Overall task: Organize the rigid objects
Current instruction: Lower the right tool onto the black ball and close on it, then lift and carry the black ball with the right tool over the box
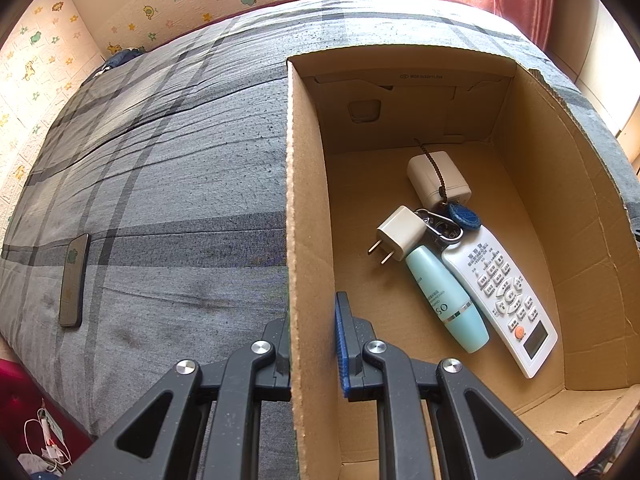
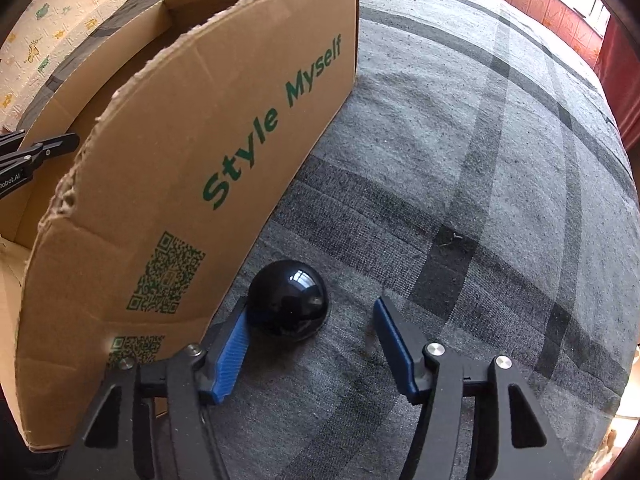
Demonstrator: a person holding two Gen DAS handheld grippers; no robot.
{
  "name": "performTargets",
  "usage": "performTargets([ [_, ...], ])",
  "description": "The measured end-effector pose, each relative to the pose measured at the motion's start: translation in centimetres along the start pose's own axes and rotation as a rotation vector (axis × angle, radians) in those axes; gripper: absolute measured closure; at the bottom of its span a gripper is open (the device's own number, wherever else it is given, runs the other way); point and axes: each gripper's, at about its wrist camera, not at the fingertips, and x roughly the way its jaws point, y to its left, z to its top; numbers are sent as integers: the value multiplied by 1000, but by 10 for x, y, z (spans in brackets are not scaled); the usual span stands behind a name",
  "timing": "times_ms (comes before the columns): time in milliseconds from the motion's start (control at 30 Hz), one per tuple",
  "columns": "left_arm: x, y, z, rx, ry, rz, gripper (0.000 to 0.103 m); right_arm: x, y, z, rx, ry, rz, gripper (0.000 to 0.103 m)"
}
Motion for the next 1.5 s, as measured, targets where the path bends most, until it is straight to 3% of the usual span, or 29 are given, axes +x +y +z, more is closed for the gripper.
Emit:
performTargets([
  [33, 0, 1, 0, 0, 0, 0, 87, 0, 2, 0, 1, -2, 10, 62],
  [367, 1, 2, 0, -3, -1, 0, 87, -15, 4, 5, 38, -14, -16, 63],
  [767, 1, 1, 1, -3, 0, -1, 87, -49, 18, 2, 76, -1, -86, 63],
  [1500, 0, -2, 2, 1, 2, 3, 87, -124, 34, 27, 95, -49, -165, 63],
])
